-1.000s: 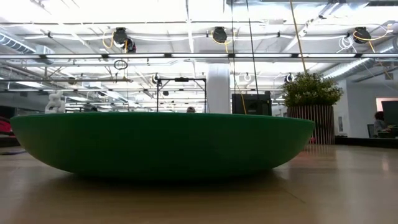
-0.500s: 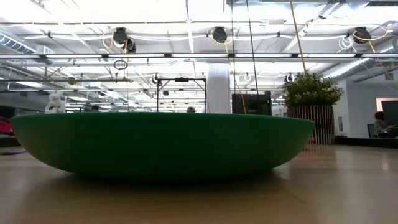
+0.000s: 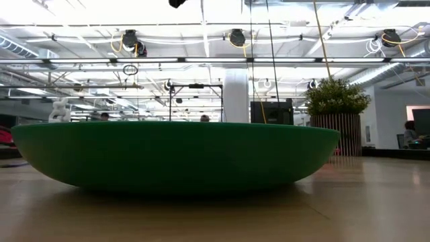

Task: Pick and place plate/cup/fork/spoon on tray
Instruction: Put the green glass on the orange serving tray

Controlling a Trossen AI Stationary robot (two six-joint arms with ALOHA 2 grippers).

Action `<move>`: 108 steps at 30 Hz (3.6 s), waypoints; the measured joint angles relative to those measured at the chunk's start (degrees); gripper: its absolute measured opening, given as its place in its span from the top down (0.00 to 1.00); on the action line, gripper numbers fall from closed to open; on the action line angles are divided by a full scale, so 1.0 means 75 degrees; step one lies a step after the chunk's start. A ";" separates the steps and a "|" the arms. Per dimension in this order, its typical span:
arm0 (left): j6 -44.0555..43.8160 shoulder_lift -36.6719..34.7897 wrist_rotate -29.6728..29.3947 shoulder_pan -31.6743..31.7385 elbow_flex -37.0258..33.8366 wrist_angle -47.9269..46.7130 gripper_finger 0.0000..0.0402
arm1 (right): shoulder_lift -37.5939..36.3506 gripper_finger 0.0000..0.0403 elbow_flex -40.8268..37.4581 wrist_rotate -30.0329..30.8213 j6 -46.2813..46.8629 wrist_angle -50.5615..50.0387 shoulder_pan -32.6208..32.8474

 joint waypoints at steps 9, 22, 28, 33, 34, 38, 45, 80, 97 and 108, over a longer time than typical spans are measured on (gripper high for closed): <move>-0.0665 0.0000 0.0489 -0.0084 -0.0003 0.0445 0.01 | 0.0000 0.99 0.0000 0.0617 -0.0205 0.0000 -0.0004; -0.0326 0.0126 0.0115 -0.0149 -0.0006 0.0163 0.01 | 0.0002 0.99 -0.0003 0.0946 -0.0638 0.0667 -0.0320; -0.0270 0.0356 0.0127 -0.0071 -0.0015 0.0373 0.01 | 0.0000 0.99 -0.0003 0.0956 -0.0780 0.1042 -0.0452; -0.0274 0.0532 0.0106 -0.0027 -0.0010 0.0679 0.01 | 0.0002 0.99 -0.0003 0.0974 -0.0841 0.1145 -0.0458; -0.0276 0.0537 0.0101 -0.0027 -0.0017 0.0725 0.01 | 0.0000 0.99 -0.0003 0.0975 -0.0841 0.1145 -0.0458; -0.0260 0.0513 0.0049 -0.0027 -0.0012 0.0985 0.03 | 0.0000 0.99 -0.0003 0.0949 -0.0841 0.1150 -0.0452; -0.0262 0.0437 0.0013 0.0023 -0.0012 0.0959 0.18 | 0.0000 0.99 0.0000 0.0952 -0.0856 0.1167 -0.0452; -0.0082 0.0440 0.0145 0.0054 -0.0006 0.2855 0.22 | -0.0942 0.55 -0.0003 0.1427 -0.0785 0.2312 -0.0449; 0.0852 0.0440 -0.0270 0.0248 -0.0003 0.5636 0.22 | -0.0738 0.04 0.0000 0.2156 -0.0172 0.2561 -0.0449; 0.1078 0.0440 -0.0205 0.0401 -0.0003 0.5822 0.22 | 0.0684 0.01 -0.0009 0.2150 -0.0251 0.5044 -0.0564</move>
